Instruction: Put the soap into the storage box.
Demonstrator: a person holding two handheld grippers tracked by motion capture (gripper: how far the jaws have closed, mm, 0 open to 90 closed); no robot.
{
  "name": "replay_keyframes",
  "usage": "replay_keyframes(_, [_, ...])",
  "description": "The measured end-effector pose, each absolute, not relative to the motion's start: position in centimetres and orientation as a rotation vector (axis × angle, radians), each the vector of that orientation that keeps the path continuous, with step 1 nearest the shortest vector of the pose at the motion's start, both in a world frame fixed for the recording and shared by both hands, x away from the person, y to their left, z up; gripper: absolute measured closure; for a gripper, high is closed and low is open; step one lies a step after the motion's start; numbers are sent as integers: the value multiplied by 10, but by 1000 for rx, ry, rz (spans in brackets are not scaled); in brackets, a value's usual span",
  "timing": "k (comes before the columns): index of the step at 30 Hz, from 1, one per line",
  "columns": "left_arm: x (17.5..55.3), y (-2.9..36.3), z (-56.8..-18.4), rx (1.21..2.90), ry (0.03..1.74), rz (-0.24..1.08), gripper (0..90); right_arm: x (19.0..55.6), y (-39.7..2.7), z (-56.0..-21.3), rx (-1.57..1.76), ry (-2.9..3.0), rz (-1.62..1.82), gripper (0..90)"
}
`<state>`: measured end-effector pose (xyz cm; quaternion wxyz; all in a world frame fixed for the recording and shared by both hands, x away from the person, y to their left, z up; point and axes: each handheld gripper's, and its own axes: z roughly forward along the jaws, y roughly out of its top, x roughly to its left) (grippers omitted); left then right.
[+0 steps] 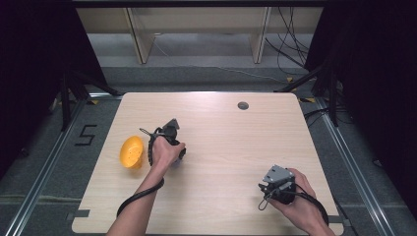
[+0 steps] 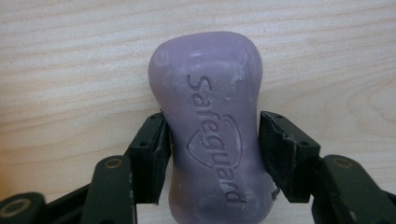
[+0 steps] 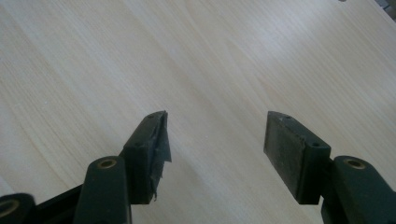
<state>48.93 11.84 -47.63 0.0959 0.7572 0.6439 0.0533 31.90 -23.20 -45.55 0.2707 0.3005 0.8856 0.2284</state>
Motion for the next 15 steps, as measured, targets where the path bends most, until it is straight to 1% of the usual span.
replay_keyframes(7, [490,119,-477,2289,1902,163,468,319,-232,-455,810,2386,615,404])
replay_keyframes(15, [491,118,-478,2281,1902,160,480,319,-232,-456,816,2396,611,404])
